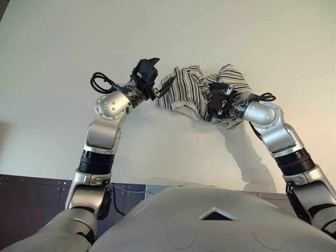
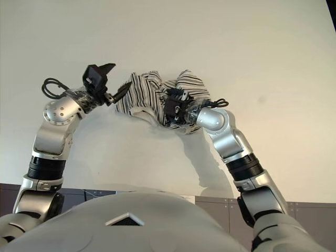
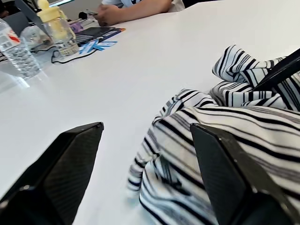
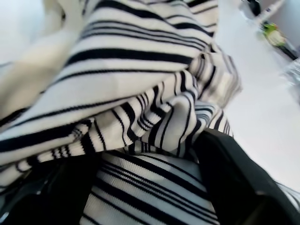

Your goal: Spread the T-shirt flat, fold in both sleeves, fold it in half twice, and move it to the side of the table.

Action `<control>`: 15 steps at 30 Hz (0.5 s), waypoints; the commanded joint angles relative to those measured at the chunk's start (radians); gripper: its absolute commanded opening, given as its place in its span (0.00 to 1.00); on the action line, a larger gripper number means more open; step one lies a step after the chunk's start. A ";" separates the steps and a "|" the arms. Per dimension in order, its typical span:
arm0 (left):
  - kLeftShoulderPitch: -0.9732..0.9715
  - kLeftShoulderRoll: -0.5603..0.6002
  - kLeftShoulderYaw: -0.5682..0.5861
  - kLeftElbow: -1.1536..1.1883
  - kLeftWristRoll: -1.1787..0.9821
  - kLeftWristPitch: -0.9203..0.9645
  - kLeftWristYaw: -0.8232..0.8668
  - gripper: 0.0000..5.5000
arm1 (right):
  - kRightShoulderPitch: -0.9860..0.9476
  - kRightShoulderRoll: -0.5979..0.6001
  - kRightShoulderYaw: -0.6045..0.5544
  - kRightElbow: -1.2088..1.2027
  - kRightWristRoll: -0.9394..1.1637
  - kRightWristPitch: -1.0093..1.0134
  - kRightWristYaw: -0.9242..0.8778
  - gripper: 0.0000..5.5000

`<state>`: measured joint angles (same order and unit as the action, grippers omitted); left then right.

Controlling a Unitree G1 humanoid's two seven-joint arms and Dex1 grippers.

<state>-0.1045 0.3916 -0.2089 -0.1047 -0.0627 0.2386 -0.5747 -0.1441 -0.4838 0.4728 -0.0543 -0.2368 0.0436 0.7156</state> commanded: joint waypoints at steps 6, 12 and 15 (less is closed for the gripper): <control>-0.067 0.031 -0.071 0.048 0.024 0.029 -0.097 0.62 | -0.093 0.125 -0.217 0.041 0.158 0.063 -0.152 0.62; 0.048 0.277 -0.213 0.122 0.229 0.005 -0.210 0.62 | -0.048 0.055 -0.053 0.290 -0.057 0.100 -0.156 0.62; 0.059 0.332 -0.132 0.157 0.230 -0.029 -0.155 0.62 | -0.139 0.035 -0.094 0.455 -0.129 0.121 -0.306 0.62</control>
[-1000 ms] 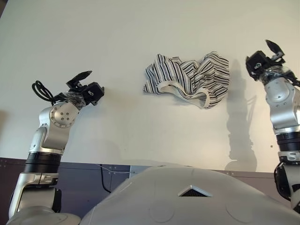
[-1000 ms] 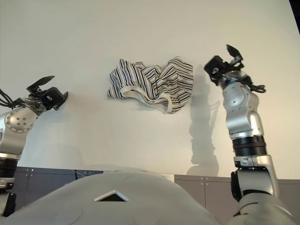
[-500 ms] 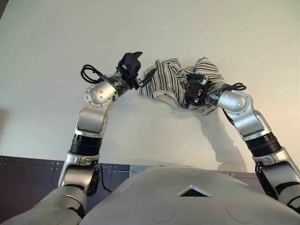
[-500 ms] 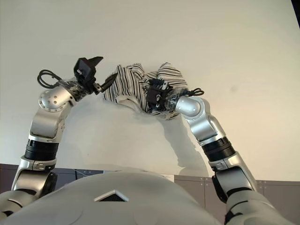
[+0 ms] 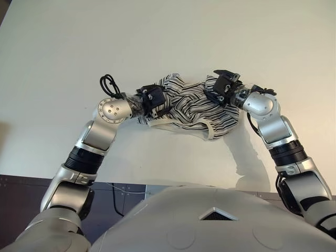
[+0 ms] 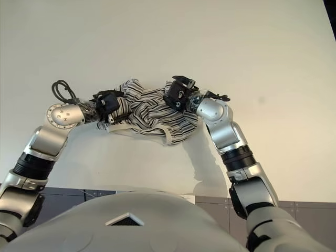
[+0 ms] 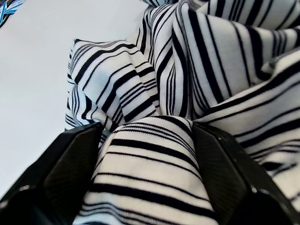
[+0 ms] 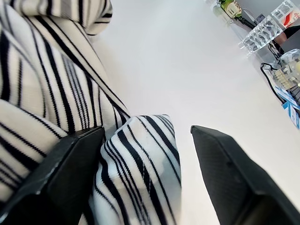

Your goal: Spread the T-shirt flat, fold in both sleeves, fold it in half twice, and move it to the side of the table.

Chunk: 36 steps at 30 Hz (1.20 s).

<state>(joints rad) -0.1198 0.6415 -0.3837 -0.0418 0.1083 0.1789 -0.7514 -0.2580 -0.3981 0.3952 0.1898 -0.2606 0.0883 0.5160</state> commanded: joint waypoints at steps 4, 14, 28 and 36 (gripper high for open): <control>0.175 0.086 0.180 0.019 0.016 0.010 0.116 0.62 | -0.194 -0.068 -0.120 0.466 -0.130 0.083 -0.400 0.62; 0.374 -0.210 0.436 -0.550 -0.448 0.206 0.324 0.62 | 0.122 0.014 -0.209 -0.412 0.299 0.181 -0.116 0.62; -0.323 0.014 -0.052 0.724 0.074 -0.255 -0.029 0.62 | 0.109 -0.420 0.191 -0.297 -0.046 -0.133 0.383 0.62; -0.599 -0.147 0.183 1.126 -0.066 -0.378 0.300 0.62 | 0.040 -0.451 0.157 -0.160 -0.140 -0.185 0.345 0.62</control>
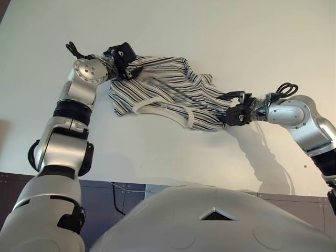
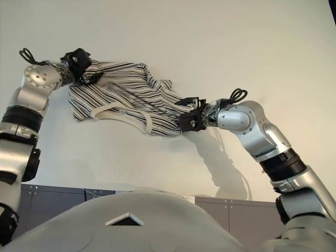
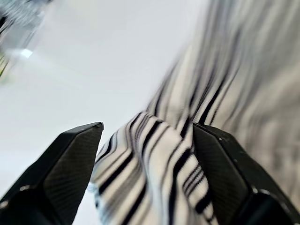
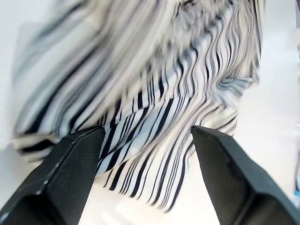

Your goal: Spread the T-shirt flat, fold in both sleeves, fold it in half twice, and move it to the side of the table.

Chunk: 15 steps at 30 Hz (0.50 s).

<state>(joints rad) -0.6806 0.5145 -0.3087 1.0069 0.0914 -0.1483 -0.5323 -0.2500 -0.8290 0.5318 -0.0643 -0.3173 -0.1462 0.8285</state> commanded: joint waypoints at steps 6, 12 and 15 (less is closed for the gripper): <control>0.430 0.065 0.302 -0.765 -0.354 0.110 -0.062 0.62 | 0.085 0.145 -0.321 -0.206 0.499 0.353 0.006 0.62; 0.733 0.223 0.059 -0.945 -0.130 0.156 -0.246 0.62 | -0.043 0.324 -0.163 0.181 0.260 0.338 -0.155 0.62; 0.774 0.262 0.019 -0.953 -0.041 0.157 -0.249 0.62 | -0.092 0.397 -0.078 0.455 0.125 0.303 -0.248 0.62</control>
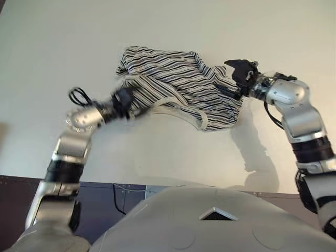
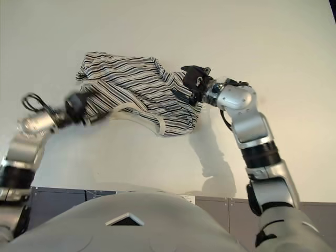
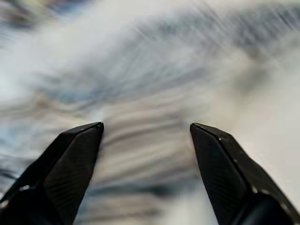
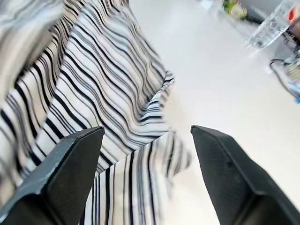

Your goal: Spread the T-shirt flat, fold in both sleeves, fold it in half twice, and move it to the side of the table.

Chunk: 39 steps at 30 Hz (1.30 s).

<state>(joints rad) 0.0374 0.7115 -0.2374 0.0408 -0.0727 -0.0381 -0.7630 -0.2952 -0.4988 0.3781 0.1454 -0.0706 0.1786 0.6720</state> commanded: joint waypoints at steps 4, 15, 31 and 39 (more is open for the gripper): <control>0.210 0.178 0.000 -0.107 0.100 0.050 -0.073 0.62 | -0.120 0.101 -0.047 0.477 -0.131 0.036 -0.337 0.62; 0.260 0.111 0.246 -0.391 -0.324 0.279 0.003 0.62 | 0.077 0.147 -0.305 -0.156 0.105 0.116 -0.370 0.62; -0.200 -0.119 -0.047 -0.019 -0.060 0.255 -0.031 0.62 | -0.100 0.173 -0.033 0.061 0.001 0.042 -0.029 0.62; -0.314 -0.187 -0.066 0.314 0.150 0.116 0.141 0.62 | 0.014 0.066 0.165 -0.004 -0.062 0.029 0.211 0.62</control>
<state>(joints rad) -0.2779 0.5544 -0.3174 0.2980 0.0713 0.0410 -0.6446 -0.3474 -0.3754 0.5012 0.1662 -0.1149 0.1725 0.8137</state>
